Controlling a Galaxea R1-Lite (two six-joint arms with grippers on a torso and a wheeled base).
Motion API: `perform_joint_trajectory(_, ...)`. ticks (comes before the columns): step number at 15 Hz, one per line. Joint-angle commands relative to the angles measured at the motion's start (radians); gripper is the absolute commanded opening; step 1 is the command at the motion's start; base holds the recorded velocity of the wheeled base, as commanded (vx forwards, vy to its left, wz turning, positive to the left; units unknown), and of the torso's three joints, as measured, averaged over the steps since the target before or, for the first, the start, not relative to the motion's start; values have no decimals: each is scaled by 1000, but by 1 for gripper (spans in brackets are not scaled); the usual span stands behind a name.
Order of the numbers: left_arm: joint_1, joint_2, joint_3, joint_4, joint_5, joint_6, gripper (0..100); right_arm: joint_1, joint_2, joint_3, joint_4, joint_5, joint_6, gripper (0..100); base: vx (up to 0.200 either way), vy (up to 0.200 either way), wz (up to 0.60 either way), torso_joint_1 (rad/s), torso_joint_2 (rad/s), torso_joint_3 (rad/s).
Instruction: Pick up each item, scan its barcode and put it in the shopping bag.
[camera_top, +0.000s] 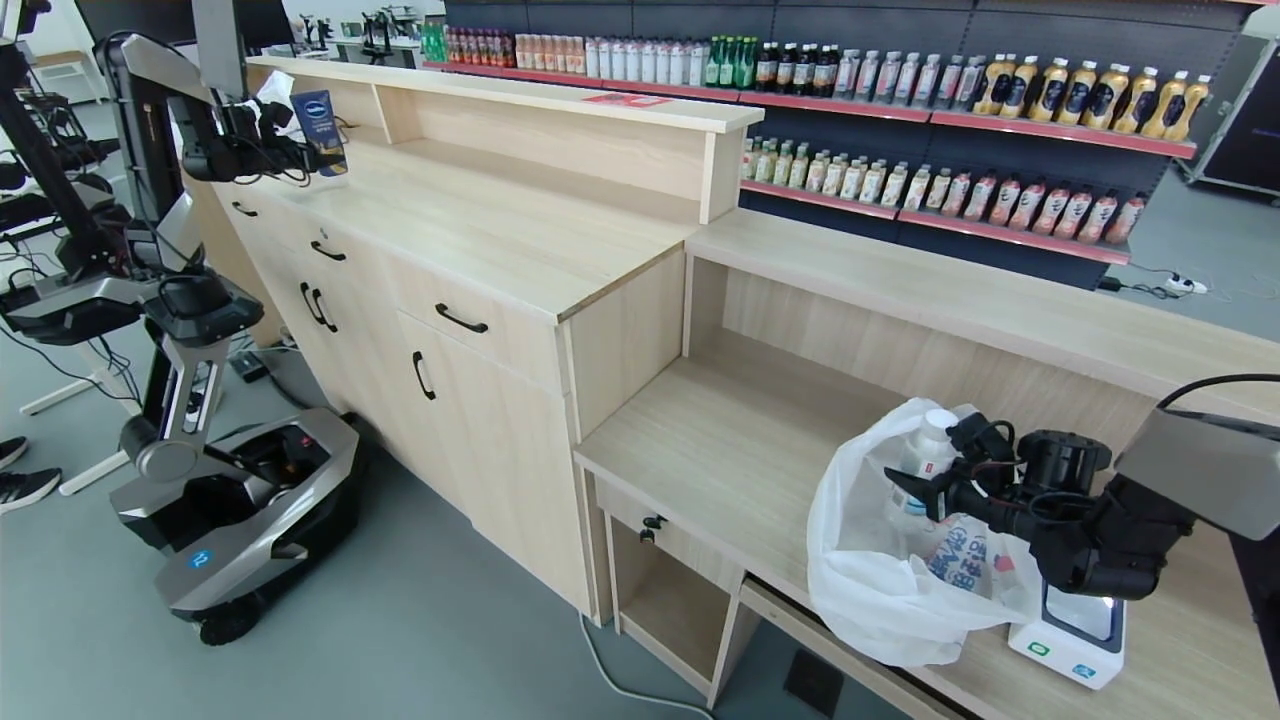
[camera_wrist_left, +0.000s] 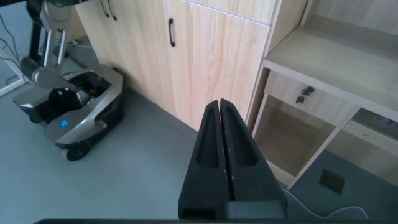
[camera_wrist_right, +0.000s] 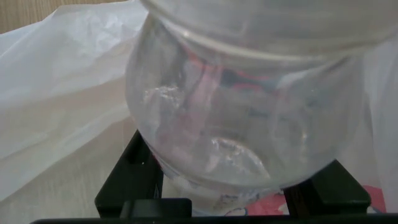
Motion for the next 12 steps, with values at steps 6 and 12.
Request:
perform_joint_trajectory(6,1,0,0,0,1,0,0,-5,8,1,5,-2,-1,100,0,0,0,0,0,0)
perform_joint_trajectory(12,1,0,0,0,1,0,0,-50,-245,81,42,0,38,100,0,0,0,0,0,0)
